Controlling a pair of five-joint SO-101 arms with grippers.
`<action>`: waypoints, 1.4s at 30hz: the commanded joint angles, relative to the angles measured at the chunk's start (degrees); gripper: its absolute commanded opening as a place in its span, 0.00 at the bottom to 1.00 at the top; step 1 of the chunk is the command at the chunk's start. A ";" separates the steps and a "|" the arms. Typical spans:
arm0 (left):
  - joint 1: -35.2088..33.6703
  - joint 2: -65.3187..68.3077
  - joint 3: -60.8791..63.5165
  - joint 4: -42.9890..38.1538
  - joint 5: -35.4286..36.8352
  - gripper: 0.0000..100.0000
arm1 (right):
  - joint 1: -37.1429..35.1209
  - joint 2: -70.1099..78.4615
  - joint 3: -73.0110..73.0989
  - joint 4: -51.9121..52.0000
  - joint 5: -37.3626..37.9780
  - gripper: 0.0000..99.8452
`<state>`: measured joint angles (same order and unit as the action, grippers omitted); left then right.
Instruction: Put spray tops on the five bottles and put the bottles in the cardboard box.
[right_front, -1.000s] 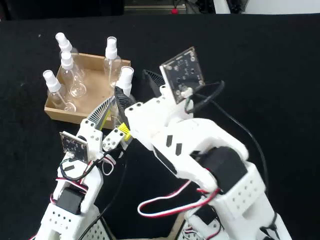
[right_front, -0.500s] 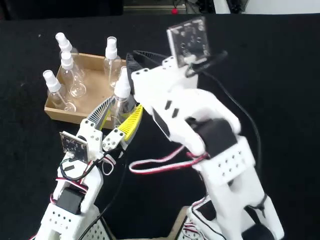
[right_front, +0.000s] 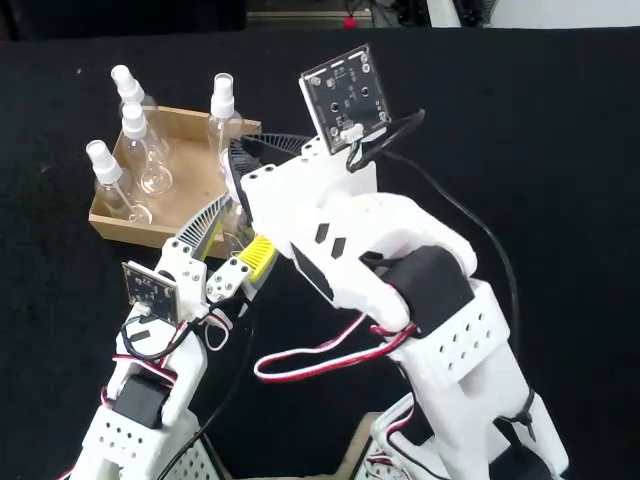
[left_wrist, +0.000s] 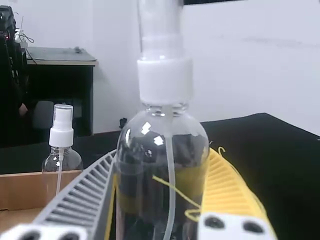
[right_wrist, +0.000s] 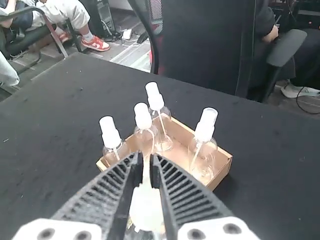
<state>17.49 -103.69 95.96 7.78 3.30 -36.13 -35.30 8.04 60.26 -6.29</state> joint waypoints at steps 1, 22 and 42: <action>-0.22 -0.62 1.36 -1.05 0.00 0.16 | -0.79 -0.48 -2.86 1.58 0.44 0.03; -37.67 -0.79 -7.78 2.73 0.35 0.16 | 14.51 -19.03 12.09 11.78 4.40 0.03; -73.80 -0.35 -4.79 -16.62 0.26 0.16 | -0.97 -18.68 52.53 -18.46 5.71 0.03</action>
<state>-55.56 -103.78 95.52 -6.64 3.30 -35.69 -53.49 59.30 44.88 -1.10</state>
